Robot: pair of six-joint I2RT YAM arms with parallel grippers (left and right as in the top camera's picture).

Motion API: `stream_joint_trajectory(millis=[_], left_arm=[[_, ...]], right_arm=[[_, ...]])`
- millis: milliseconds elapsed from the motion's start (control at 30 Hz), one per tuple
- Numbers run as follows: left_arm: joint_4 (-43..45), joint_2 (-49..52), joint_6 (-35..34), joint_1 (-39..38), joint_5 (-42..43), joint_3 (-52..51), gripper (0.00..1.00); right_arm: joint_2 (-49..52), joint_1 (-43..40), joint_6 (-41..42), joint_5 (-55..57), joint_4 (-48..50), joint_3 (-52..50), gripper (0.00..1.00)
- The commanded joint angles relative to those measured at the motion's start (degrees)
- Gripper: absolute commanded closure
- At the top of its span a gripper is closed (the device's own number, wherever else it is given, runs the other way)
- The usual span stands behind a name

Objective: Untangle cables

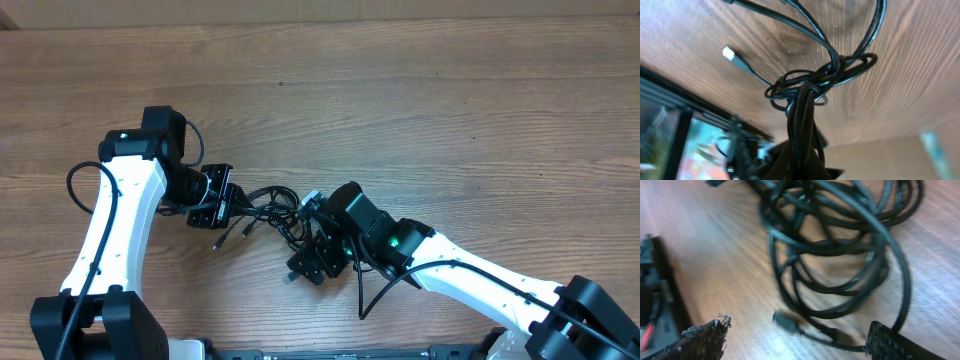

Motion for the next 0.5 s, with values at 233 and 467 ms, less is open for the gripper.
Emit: stream_joint_trajectory(millis=[233,467], left_arm=[[0.7,0.4,39.7,0.6,1.9,0.8,0.96],[1.4,0.4,57.5,0.6,1.6,0.8,0.96]], right_arm=[[0.2,-0.2,-5.0,11.0,0.1,0.8,0.05],[0.2,-0.2,-6.5,13.8,0.2,0.8,0.04]])
